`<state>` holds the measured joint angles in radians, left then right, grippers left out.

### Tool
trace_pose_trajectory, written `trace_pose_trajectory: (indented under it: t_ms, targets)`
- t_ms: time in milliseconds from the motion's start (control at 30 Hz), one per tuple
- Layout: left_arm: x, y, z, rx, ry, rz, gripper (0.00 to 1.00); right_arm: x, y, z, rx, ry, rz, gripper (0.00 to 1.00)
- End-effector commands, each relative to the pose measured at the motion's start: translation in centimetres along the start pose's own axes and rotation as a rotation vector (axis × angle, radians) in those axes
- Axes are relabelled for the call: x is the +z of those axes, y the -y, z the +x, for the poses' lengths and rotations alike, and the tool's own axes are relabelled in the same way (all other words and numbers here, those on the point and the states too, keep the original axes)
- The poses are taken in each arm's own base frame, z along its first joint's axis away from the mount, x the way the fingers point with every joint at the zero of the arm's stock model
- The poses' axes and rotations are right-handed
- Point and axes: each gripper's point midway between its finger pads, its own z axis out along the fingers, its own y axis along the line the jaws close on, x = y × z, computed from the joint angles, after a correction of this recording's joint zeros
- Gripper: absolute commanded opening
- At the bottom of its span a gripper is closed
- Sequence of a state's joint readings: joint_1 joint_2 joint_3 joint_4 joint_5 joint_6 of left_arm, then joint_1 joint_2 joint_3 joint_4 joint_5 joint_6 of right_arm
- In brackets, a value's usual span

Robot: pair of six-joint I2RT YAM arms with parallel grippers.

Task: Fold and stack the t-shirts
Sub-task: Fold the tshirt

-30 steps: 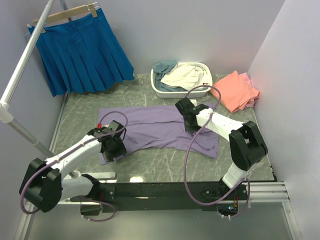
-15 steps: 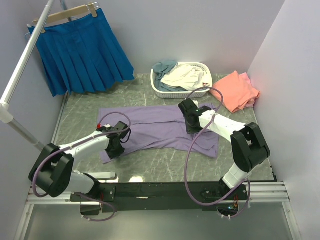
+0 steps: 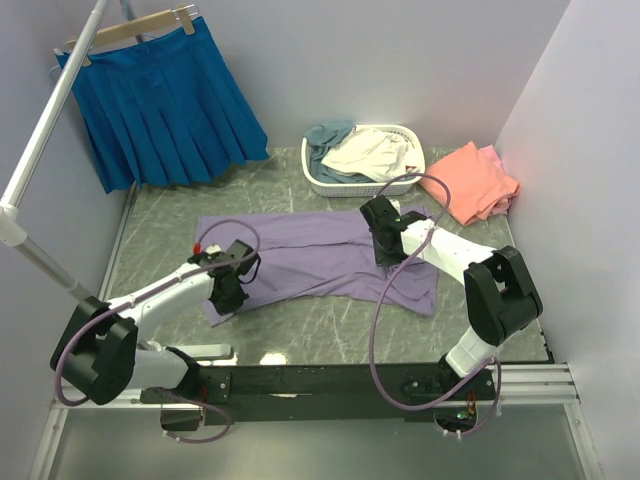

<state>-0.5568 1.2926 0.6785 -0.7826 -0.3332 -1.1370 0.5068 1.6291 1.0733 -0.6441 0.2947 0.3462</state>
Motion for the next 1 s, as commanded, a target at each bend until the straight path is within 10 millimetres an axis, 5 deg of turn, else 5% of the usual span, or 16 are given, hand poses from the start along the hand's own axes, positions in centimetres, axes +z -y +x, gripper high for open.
trace_pose_trajectory:
  t_ms: [0,267,433,767,833,900,933,967]
  targets:
    - [-4.1,2.5,-3.4,0.065,0.038,0.089,0.05,-1.2,0.9,-2.2,0.021,0.061,0.017,0.02]
    - [-4.7,2.6,-7.6,0.120,0.035,0.086,0.04,-1.3,0.5,-3.2,-0.006,0.059,0.004,0.02]
    - [-3.6,1.7,-10.0,0.140,0.042,0.057,0.15,-1.4,0.1,-3.8,-0.016,0.054,-0.003,0.02]
    - [1.2,2.6,-14.7,0.151,0.032,0.003,0.37,-0.1,-0.1,-3.5,-0.025,0.029,0.008,0.06]
    - [1.9,1.9,-16.0,0.162,0.064,-0.062,0.54,0.0,0.1,-4.1,-0.016,0.044,0.032,0.12]
    - [1.9,1.3,-17.1,0.164,0.073,-0.135,0.57,-0.2,0.6,-4.7,-0.006,0.066,0.064,0.23]
    - [1.8,1.2,-17.0,0.163,0.069,-0.134,0.61,-0.7,0.8,-5.3,0.018,0.085,0.074,0.42]
    - [1.0,1.4,-17.1,0.156,0.087,-0.102,0.64,-1.2,1.0,-5.8,0.030,0.104,0.081,0.48]
